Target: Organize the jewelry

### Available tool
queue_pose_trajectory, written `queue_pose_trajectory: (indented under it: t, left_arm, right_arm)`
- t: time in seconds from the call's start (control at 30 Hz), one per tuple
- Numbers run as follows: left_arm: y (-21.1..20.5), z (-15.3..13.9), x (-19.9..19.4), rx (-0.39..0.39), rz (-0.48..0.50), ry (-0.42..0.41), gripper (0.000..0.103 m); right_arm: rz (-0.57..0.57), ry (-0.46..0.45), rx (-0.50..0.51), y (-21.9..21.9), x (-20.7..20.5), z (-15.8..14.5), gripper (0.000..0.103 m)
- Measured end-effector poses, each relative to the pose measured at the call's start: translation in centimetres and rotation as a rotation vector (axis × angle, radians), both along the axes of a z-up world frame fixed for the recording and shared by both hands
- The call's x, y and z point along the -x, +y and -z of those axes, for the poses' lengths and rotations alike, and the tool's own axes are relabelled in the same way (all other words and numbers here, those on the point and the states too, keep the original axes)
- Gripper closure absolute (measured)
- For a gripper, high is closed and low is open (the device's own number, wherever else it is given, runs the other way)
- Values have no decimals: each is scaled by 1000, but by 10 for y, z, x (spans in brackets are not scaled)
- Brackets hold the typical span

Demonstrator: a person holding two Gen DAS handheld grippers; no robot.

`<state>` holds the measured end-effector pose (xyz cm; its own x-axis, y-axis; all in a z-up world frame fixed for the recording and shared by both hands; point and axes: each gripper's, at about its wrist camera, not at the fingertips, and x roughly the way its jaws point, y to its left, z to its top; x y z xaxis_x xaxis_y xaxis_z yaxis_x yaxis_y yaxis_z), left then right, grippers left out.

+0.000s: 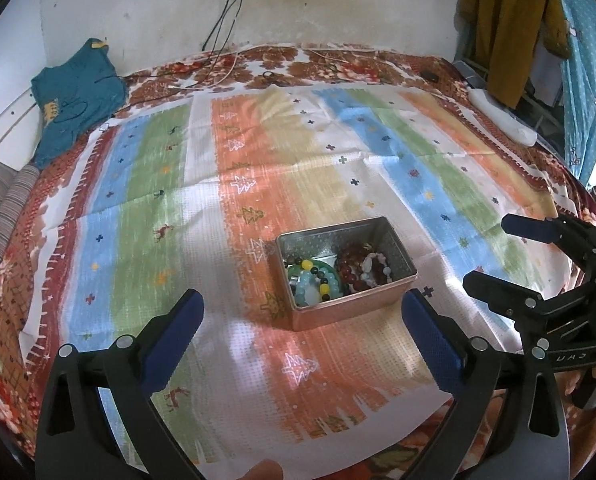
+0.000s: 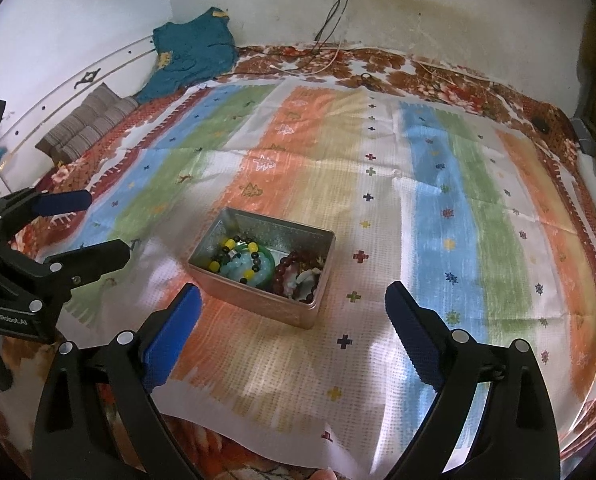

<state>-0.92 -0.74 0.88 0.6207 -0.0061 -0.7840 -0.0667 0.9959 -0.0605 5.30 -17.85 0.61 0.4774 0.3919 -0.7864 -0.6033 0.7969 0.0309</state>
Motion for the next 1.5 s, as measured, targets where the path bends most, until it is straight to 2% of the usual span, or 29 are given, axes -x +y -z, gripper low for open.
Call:
queue_pose_trajectory:
  t: [0.83, 1.5]
  left_arm:
    - [-4, 3, 2, -8, 9, 11, 6]
    - [2, -1, 9, 11, 6, -24, 6]
  right_arm:
    - [-4, -7, -14, -3, 4, -1, 6]
    - [1, -7, -29, -1, 5, -3, 6]
